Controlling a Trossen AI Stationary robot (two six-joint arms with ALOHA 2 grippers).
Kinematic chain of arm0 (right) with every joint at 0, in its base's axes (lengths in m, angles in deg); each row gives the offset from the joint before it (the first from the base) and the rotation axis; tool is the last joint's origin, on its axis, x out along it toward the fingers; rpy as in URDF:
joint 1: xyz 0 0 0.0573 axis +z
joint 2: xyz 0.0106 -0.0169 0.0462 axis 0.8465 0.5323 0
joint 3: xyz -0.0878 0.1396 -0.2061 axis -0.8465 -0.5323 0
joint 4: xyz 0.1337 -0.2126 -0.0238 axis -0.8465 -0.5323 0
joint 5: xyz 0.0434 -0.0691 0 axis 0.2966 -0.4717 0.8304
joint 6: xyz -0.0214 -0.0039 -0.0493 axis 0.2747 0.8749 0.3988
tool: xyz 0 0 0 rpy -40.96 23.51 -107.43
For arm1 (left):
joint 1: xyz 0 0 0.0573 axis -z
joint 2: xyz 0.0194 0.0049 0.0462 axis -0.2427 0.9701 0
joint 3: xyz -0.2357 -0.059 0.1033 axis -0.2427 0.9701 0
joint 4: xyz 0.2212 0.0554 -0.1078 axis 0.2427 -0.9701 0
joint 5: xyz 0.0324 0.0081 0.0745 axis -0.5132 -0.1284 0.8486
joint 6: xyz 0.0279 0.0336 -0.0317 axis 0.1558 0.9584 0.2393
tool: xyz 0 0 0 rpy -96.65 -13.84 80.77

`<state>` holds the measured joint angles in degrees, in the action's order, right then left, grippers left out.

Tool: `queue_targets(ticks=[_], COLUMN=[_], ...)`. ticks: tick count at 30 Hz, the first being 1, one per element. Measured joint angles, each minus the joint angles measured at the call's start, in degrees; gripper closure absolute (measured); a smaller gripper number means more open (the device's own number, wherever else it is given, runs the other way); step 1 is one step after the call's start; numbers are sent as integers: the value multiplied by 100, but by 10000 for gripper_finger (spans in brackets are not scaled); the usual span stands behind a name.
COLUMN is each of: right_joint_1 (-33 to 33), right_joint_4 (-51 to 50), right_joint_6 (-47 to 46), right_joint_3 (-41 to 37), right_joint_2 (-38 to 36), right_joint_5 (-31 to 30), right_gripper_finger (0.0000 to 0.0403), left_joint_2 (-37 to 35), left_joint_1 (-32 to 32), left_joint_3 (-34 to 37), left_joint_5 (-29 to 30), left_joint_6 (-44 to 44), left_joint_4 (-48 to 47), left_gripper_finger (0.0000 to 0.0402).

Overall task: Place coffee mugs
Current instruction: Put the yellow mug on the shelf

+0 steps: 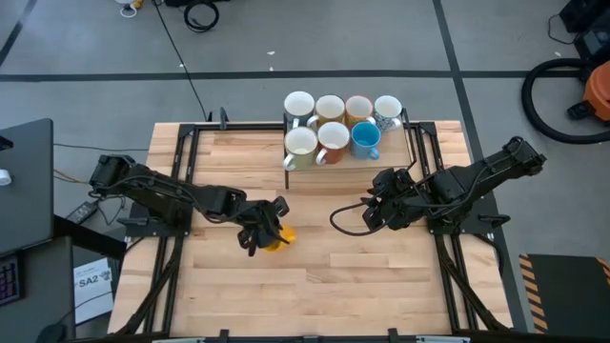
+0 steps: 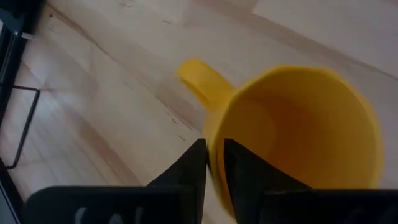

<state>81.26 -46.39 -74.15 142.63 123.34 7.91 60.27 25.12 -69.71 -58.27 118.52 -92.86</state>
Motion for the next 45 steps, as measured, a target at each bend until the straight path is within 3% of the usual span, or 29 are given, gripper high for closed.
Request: queue_targets(ticks=[13, 24, 32, 45], right_joint_1=[-1, 0, -2, -2], right_joint_4=[0, 0, 41, 656], right_joint_6=[-1, 0, 1, 673], right_joint_3=[0, 0, -2, -2], right_joint_2=[0, 0, 2, 0], right_joint_5=[1, 2, 2, 2], right_gripper_finger=[249, 249, 249, 249], left_joint_2=[0, 72, 484, 605], left_joint_1=[-4, -2, -4, -4], left_joint_3=[0, 0, -11, 4], left_joint_5=[0, 6, 24, 43], left_joint_6=[-86, -86, -83, -79], left_joint_4=[180, 284, 735, 1226], left_gripper_finger=[338, 293, 287, 287])
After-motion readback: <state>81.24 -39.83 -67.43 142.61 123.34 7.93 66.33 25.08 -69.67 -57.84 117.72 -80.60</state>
